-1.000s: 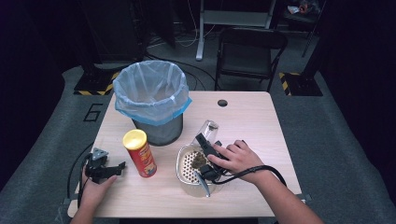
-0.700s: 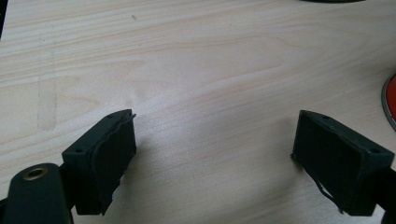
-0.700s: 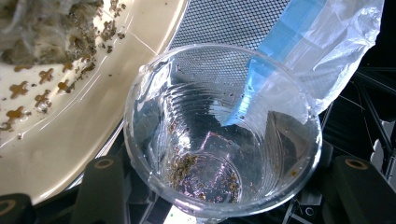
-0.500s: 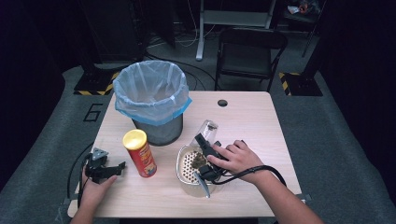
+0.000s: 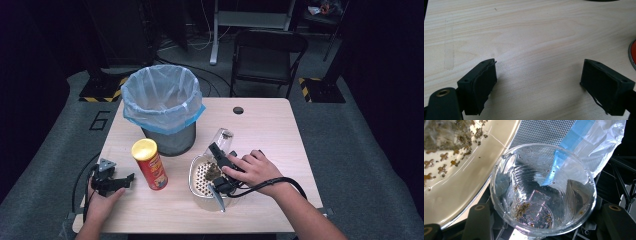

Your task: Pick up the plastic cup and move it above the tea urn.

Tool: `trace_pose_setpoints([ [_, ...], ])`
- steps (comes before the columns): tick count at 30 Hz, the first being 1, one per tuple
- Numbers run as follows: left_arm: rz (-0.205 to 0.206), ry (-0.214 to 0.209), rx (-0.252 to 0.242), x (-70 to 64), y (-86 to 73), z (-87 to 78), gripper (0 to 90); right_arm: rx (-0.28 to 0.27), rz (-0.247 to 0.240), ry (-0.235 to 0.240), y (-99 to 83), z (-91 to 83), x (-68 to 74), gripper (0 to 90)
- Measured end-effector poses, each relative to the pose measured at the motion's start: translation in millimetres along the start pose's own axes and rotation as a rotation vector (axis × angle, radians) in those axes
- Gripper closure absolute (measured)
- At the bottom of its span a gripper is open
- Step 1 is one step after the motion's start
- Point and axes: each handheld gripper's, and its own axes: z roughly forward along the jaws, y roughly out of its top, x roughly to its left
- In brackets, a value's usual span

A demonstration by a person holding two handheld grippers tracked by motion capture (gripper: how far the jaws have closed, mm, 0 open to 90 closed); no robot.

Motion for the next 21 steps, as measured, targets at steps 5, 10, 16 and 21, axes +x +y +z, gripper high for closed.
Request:
trace_pose_setpoints([
  [5, 0.001, 0.000, 0.000, 0.0, 0.1, 0.1, 13.0, -0.007, -0.009, 0.008, 1.0, -1.0, 0.9, 38.5],
  [10, 0.002, 0.000, 0.000, 0.1, 0.1, 0.1, 13.0, -0.008, -0.002, -0.012, 0.8, -2.5, -0.5, 38.5],
  [16, 0.001, -0.003, 0.002, 0.2, 0.2, 0.2, 13.0, -0.006, 0.006, -0.030, 0.7, -2.2, -1.1, 38.5],
  [21, 0.001, -0.002, 0.002, 0.1, 0.2, 0.2, 13.0, -0.014, 0.022, -0.029, 1.9, -1.9, -1.0, 38.5],
])
